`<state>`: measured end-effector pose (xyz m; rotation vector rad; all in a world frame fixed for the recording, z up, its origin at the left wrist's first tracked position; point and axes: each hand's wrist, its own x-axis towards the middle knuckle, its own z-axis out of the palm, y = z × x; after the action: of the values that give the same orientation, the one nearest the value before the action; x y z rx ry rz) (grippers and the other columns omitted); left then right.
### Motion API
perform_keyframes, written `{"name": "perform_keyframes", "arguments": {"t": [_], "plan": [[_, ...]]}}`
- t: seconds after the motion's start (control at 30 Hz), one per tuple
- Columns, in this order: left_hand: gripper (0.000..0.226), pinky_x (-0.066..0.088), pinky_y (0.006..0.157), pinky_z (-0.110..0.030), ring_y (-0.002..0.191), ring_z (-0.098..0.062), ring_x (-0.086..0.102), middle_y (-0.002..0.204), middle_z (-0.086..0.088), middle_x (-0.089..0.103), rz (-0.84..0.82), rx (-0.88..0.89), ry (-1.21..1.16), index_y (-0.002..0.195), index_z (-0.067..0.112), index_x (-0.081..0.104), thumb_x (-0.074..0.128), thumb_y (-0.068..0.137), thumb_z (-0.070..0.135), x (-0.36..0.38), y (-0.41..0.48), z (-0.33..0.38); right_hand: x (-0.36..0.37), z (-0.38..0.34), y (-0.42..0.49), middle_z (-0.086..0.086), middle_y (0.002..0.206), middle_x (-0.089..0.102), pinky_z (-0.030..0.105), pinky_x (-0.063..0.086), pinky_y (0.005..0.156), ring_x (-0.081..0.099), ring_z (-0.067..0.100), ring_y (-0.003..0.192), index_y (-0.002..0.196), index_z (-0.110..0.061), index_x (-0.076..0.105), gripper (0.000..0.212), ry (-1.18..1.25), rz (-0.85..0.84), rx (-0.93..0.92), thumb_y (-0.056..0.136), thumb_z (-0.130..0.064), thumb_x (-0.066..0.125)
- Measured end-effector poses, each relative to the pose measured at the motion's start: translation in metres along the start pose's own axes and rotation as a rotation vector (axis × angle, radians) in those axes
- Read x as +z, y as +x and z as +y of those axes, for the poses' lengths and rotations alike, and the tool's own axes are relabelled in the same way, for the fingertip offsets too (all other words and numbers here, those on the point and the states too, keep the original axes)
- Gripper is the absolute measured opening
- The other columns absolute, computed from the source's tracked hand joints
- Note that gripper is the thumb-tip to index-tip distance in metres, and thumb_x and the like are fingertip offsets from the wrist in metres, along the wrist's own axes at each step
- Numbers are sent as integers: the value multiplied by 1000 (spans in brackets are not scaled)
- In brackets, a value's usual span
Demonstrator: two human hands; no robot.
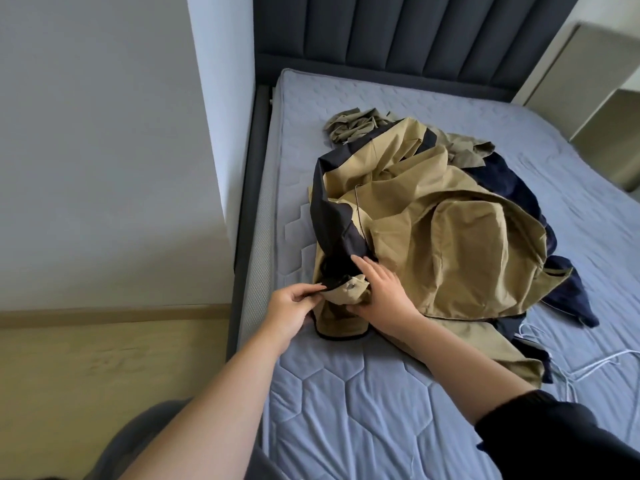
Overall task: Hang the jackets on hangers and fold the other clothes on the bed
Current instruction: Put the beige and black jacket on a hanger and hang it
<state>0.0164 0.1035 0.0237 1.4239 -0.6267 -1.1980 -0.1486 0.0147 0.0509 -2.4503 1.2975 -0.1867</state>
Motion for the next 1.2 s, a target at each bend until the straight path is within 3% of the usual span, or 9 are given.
{"name": "perform_keyframes", "arguments": {"t": [0.13,0.23,0.33,0.43,0.67,0.8,0.93,1.1,1.2], "plan": [[16,55,56,-25,72,-15,64,77,-1,67,-17,-13,-107,91,10,67,55,92,-1,1,2,32,-13,-16,13,-13,130,50,24,36,101,47,7,120,150,-28,21,102,313,-102,48,69,-27,84],[12,56,55,-24,73,-18,63,82,-6,66,-48,34,-102,99,4,64,55,92,0,2,0,67,-36,-30,21,-9,112,63,24,44,91,58,12,110,130,-20,53,67,431,-84,86,71,-21,84],[12,58,60,-27,70,-17,65,77,-5,68,-39,90,-112,89,9,65,56,92,1,1,-6,106,-71,-51,25,-5,97,65,18,40,74,59,11,92,110,-15,66,33,374,-90,46,80,-23,77],[17,57,57,-26,61,-12,66,65,3,69,1,161,-112,83,13,64,55,93,2,-3,-17,149,-104,-78,30,1,96,68,26,47,80,62,16,91,104,-11,68,24,528,-4,61,83,-21,73],[16,52,54,-20,60,-9,61,74,0,64,177,319,-83,79,18,61,60,92,9,-37,-56,238,-152,-169,30,4,90,66,36,54,84,63,20,87,95,-13,66,7,764,168,-23,89,-18,65],[11,52,64,-23,71,-14,61,81,-2,65,224,412,-62,84,18,62,59,93,13,-72,-92,276,-176,-228,26,10,93,67,37,54,86,64,26,92,93,-11,67,7,883,165,-102,91,-16,62],[9,53,62,-22,73,-15,62,84,-3,65,301,524,-101,88,17,62,58,94,14,-108,-137,311,-207,-294,14,12,92,68,34,55,81,66,25,86,100,-5,67,15,985,121,-207,92,-16,61],[6,56,74,-31,77,-20,65,88,-8,67,372,642,-105,94,11,64,58,94,12,-157,-206,349,-233,-377,-7,11,86,69,37,58,80,68,27,82,82,-11,66,7,1123,50,-320,88,-15,66],[5,57,69,-30,75,-21,66,85,-9,68,399,675,-115,91,8,64,59,92,10,-187,-247,362,-240,-422,-23,14,86,69,38,57,80,68,28,81,78,-9,66,9,1178,-7,-409,87,-11,67]]}}
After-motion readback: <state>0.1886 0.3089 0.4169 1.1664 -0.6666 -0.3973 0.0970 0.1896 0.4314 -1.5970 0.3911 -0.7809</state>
